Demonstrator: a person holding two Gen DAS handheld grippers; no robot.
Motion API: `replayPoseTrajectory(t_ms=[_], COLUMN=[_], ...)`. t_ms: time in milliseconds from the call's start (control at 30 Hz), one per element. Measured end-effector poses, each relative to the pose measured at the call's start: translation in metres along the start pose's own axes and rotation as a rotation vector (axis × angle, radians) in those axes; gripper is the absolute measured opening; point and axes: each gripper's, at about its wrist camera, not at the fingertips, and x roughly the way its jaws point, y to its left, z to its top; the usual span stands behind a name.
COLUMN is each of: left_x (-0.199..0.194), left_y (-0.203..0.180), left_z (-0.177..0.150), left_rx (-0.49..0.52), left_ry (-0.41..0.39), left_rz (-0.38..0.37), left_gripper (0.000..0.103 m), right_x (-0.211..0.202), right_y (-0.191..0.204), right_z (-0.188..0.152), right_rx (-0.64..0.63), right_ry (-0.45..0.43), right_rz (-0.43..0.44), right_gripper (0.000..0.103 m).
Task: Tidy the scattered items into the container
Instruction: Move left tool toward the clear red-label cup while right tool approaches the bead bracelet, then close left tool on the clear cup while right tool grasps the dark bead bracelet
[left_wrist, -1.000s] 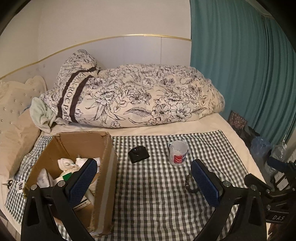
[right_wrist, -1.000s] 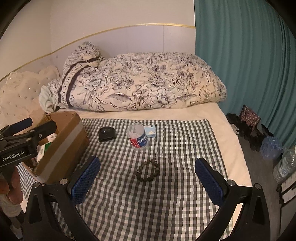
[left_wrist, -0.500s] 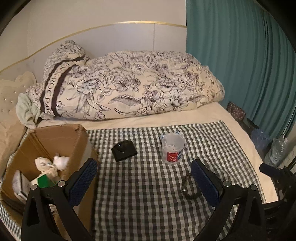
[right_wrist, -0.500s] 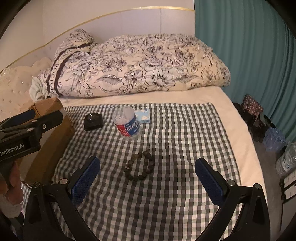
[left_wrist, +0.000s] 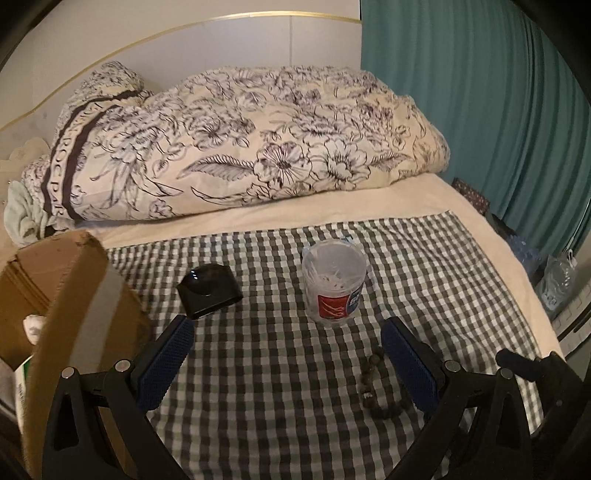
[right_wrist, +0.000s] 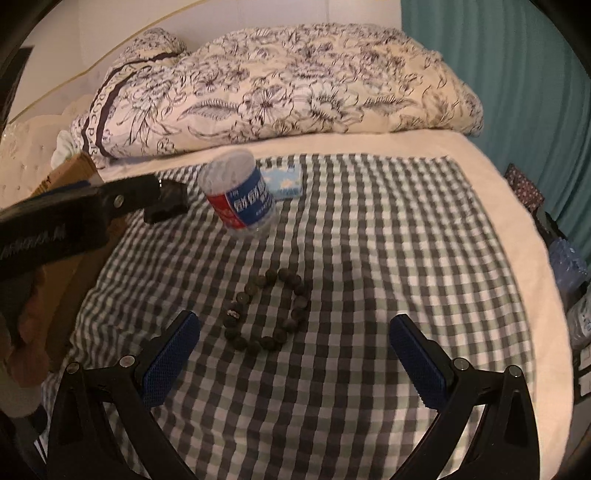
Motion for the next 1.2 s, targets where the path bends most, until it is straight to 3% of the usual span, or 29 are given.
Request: replayPoseTrajectory(t_ms=[300, 567, 733, 833, 900, 967, 1067, 1133, 1200], left_x=[0.042, 0.070, 0.088, 0.099, 0.105, 0.111, 0.115, 0.116, 0.116], left_y=[-0.008, -0.022, -0.027, -0.032, -0.035, -0.037, -0.038, -0.037, -0.038], left_z=[0.006, 0.019, 0.026, 0.025, 0.023, 0.019, 0.018, 0.017, 0.017], left_rx=[0.036, 0.064, 0.072, 0.091, 0.093, 0.091, 0.076, 0.058, 0.048], left_ry=[0.043, 0.054, 0.083, 0.098, 0.114, 0.127, 0.132, 0.140, 0.146], left_rz=[-0.021, -0.029, -0.025, -0.023, -0.025, -0.029, -0.032, -0.036, -0.050], left_gripper=[0.103, 0.103, 0.103, 0.103, 0.103, 0.103, 0.101, 0.079, 0.065], right_x=[0.037, 0.064, 0.084, 0.088, 0.088, 0.082, 0.077, 0.074, 0.070], right_y=[0.005, 0.012, 0.017, 0.022, 0.020, 0.010, -0.007, -0.018, -0.025], right_z=[-0.005, 0.003, -0.002, -0.002, -0.002, -0.002, -0.003, -0.003, -0.004], right_rx=[-0.014, -0.025, -0.047, -0.074, -0.061, -0.025, 0.013, 0.034, 0.050], right_ry=[0.029, 0.040, 0.075, 0.079, 0.069, 0.050, 0.046, 0.046, 0.049], right_rz=[0.085, 0.090, 0.035, -0.025, -0.041, -0.068, -0.086, -0.068, -0.040], right_gripper=[0.103, 0.103, 0.102, 0.097, 0.086, 0.055, 0.020, 0.012, 0.012])
